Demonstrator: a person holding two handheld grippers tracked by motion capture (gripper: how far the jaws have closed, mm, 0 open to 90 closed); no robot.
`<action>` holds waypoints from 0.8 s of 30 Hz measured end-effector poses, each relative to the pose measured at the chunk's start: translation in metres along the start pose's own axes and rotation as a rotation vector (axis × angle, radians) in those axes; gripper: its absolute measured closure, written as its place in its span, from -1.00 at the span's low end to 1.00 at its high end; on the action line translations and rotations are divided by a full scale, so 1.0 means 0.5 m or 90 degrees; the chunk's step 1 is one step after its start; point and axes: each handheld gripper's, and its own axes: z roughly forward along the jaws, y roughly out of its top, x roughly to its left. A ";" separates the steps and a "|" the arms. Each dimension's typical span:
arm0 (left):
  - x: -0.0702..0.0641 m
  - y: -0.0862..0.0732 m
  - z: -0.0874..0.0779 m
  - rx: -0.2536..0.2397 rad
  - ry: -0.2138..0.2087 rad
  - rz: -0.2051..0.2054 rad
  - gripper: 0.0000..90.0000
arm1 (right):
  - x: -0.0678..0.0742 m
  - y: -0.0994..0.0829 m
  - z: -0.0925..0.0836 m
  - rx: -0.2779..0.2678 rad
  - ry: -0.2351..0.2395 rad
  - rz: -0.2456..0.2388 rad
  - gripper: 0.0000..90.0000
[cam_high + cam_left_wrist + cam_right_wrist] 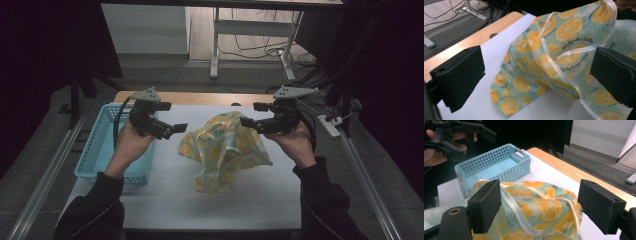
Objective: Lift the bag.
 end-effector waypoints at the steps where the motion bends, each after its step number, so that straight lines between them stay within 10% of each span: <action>1: -0.003 -0.009 -0.005 0.002 0.002 0.002 -1.00 | 0.003 -0.006 -0.003 0.003 -0.002 -0.001 -0.59; 24: -0.073 -0.253 -0.112 0.032 0.078 -0.055 -1.00 | 0.041 -0.206 -0.070 0.014 -0.077 0.048 -0.91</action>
